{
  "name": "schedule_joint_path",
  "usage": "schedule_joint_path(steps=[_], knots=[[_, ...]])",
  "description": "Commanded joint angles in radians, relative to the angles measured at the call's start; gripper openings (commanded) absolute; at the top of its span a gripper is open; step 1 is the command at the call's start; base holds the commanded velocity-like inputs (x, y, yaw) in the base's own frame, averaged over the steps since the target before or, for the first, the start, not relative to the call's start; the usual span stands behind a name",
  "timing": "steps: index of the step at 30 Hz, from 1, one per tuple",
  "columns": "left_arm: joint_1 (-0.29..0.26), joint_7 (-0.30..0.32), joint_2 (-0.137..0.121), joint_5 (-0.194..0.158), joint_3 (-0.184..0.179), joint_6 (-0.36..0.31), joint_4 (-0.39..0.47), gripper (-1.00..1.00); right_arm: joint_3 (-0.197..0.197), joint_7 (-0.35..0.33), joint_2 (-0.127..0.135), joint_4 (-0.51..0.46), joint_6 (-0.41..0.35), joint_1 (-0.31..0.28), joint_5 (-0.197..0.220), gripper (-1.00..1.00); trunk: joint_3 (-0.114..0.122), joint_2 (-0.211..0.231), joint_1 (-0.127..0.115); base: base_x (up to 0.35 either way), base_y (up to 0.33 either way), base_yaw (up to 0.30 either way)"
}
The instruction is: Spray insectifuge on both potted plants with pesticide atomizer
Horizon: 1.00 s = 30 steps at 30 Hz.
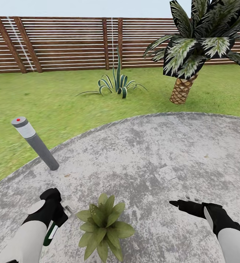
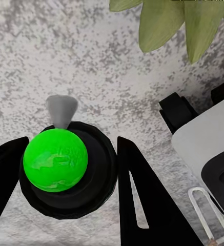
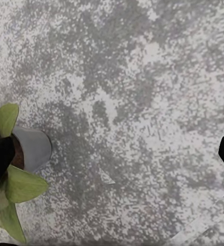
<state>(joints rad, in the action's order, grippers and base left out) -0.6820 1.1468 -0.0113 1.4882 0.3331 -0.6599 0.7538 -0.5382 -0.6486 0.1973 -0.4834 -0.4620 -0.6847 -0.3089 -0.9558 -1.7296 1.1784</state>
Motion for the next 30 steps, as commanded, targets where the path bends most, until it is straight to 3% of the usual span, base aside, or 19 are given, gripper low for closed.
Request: schedule_joint_path(steps=[1, 3, 7, 19, 25, 30], knots=[[-0.001, 0.007, 0.0, 0.004, 0.007, -0.008, 0.001, -1.0, -0.008, -0.009, -0.001, -0.001, -0.004, -0.001, -0.01, 1.0, -0.001, 0.0, 0.0, 0.0, 0.0, 0.0], [-0.001, 0.006, -0.008, 0.003, 0.041, -0.005, 0.001, -1.0, -0.008, -0.009, -0.001, -0.001, -0.005, -0.001, -0.01, 1.0, -0.001, 0.0, 0.0, 0.0, 0.0, 0.0], [-0.001, 0.005, -0.025, 0.003, 0.069, -0.001, 0.0, -1.0, -0.009, -0.009, -0.001, -0.001, -0.005, -0.001, -0.01, 1.0, -0.001, 0.0, 0.0, 0.0, 0.0, 0.0], [-0.001, 0.005, -0.03, 0.003, 0.076, 0.019, -0.002, -1.0, -0.008, -0.008, -0.001, -0.001, -0.004, -0.001, -0.01, 1.0, -0.01, 0.0, 0.0, 0.0, 0.0, 0.016], [-0.001, 0.005, -0.025, 0.003, 0.074, 0.018, -0.002, -1.0, -0.008, -0.009, -0.001, -0.001, -0.004, -0.001, -0.01, 1.0, -0.032, -0.042, 0.023, 0.0, 0.0, 0.005], [-0.001, 0.005, -0.021, 0.003, 0.073, 0.017, -0.002, -1.0, -0.008, -0.009, -0.001, -0.001, -0.004, -0.001, -0.01, 1.0, -0.032, -0.042, 0.023, 0.0, 0.0, 0.0]])
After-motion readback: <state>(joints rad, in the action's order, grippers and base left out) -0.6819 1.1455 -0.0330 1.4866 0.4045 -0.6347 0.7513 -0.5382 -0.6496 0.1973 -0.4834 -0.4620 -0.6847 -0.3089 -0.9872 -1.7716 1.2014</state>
